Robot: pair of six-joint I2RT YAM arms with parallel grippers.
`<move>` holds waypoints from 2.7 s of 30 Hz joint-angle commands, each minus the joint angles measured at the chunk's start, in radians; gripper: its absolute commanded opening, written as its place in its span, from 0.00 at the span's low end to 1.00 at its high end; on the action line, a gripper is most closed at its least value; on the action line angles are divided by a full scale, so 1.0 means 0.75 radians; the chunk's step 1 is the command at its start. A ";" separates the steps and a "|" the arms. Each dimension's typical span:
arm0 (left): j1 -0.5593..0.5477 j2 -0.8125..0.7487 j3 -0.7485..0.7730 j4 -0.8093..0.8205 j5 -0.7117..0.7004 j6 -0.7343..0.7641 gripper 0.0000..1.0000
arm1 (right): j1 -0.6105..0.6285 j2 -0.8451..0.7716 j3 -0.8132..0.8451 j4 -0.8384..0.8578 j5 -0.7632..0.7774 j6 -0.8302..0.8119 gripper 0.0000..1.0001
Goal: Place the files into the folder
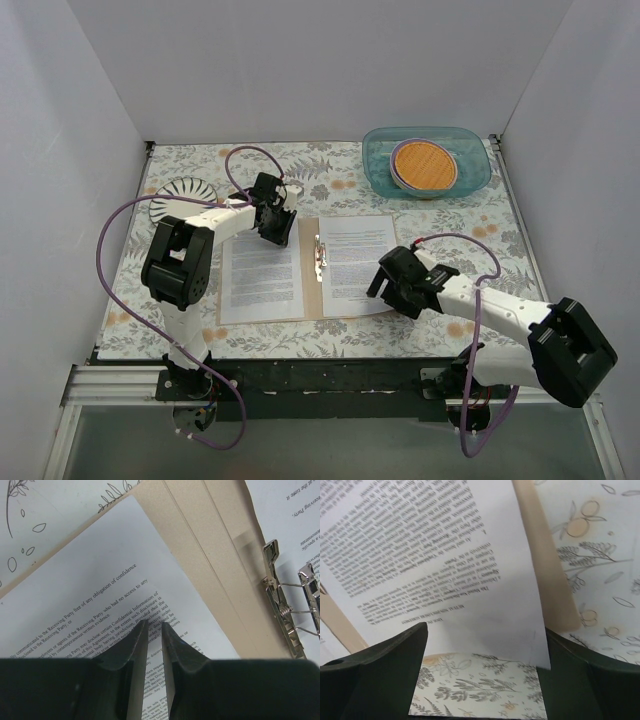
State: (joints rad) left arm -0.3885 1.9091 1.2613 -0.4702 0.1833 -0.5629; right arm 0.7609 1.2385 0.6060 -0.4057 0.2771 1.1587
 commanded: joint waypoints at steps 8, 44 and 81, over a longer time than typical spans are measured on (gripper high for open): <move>0.011 -0.001 0.083 -0.032 -0.023 -0.021 0.17 | 0.016 -0.205 0.077 -0.483 -0.044 -0.078 0.98; 0.027 0.058 0.308 -0.218 0.242 -0.041 0.18 | -0.070 0.631 0.734 0.208 0.078 -0.790 0.01; -0.051 0.302 0.589 -0.257 0.251 -0.254 0.58 | -0.112 0.854 0.605 0.324 -0.120 -0.506 0.01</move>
State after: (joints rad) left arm -0.4274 2.1452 1.6768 -0.6682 0.3801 -0.7414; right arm 0.6743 1.8557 1.1000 -0.0971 0.1802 0.7406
